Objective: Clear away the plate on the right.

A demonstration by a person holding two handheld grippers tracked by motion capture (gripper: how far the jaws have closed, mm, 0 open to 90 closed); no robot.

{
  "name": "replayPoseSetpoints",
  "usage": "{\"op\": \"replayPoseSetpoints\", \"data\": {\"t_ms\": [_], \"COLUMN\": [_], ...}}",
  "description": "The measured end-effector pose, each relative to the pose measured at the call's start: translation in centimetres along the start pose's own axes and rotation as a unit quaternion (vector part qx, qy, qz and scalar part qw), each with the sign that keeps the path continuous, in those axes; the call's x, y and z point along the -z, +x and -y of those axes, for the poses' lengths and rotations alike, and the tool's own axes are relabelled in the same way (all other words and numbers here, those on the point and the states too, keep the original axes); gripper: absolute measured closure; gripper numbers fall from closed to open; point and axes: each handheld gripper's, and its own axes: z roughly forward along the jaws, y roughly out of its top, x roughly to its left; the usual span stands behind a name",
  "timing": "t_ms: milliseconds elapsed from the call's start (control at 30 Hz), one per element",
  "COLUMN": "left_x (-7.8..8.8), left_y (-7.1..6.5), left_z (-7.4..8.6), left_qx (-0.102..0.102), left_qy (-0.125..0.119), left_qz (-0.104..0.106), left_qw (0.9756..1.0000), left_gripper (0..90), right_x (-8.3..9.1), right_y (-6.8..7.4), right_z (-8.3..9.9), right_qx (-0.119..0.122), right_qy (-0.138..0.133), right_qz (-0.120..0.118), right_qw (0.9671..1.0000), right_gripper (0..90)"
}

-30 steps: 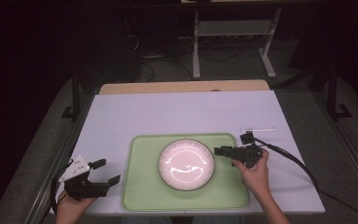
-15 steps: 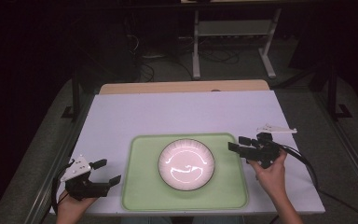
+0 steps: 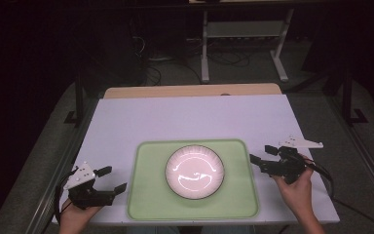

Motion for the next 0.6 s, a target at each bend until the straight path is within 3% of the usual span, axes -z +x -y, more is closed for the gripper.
{"op": "replayPoseSetpoints", "data": {"t_ms": [267, 600], "left_x": [0.0, 0.0], "left_y": [0.1, 0.1], "left_z": [0.0, 0.0], "left_qx": [0.003, 0.004], "left_qy": [-0.001, -0.002], "left_qz": [-0.001, -0.001], "left_qw": [1.0, 1.0], "left_gripper": [15.9, 15.9], "right_x": [1.6, 3.1], "right_y": [0.0, -0.4], "right_z": [0.8, 2.0], "right_qx": [0.035, 0.035], "right_qy": [-0.009, -0.014], "right_qz": [0.009, 0.01], "right_qw": [0.9993, 0.9992], "right_gripper": [20.7, 19.8]}}
